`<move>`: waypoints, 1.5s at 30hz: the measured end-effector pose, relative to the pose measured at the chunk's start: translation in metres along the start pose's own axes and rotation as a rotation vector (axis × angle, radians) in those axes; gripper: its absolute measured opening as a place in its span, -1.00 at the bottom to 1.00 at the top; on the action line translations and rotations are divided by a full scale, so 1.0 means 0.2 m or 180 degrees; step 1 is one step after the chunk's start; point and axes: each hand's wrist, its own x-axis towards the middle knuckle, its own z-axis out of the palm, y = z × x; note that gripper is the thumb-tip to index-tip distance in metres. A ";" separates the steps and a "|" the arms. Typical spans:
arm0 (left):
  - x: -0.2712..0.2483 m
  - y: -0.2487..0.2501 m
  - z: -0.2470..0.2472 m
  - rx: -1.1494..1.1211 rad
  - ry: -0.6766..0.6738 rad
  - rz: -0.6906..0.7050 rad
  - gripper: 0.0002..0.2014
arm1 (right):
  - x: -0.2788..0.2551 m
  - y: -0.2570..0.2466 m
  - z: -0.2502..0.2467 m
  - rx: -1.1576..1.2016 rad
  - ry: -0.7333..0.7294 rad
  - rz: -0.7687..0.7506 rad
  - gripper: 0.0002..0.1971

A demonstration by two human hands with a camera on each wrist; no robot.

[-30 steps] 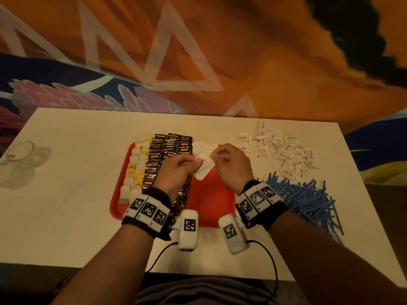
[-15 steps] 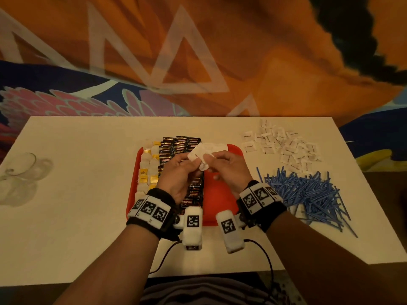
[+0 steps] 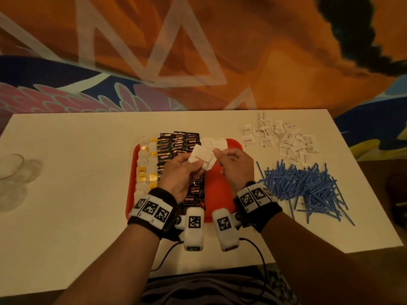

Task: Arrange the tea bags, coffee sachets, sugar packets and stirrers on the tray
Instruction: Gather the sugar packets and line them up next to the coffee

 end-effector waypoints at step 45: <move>0.17 -0.03 -0.48 0.1104 0.1450 -0.0288 -0.86 | 0.78 0.51 0.14 -0.2861 -0.1244 -0.0524 -0.82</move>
